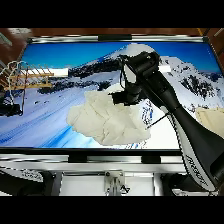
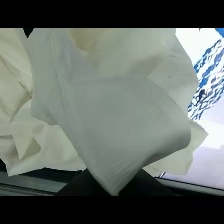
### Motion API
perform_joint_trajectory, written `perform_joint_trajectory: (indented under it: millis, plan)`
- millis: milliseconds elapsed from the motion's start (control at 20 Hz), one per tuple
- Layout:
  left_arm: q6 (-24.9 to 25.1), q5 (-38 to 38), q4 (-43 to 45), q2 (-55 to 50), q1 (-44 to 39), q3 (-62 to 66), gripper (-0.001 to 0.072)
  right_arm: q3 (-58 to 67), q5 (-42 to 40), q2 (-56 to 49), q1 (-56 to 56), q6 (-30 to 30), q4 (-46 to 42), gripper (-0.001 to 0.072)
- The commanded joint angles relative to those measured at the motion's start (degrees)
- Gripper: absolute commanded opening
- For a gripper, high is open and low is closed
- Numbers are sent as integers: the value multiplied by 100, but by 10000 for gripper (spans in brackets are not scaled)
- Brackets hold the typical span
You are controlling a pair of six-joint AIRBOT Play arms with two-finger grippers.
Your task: Fold the shirts.
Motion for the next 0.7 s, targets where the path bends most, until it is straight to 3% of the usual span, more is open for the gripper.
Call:
perform_joint_trajectory:
  millis: [0,450,650]
  plan:
    - [-9,33,-98,28,4,15,60,0,-2,-2,2,7,-2,80]
    - [-70,-979,-245,96,4,1056,57,0,-9,0,0,4,-26,80]
    - [-533,-931,-225,457,4,1547,55,20,448,17,0,-195,-372,79]
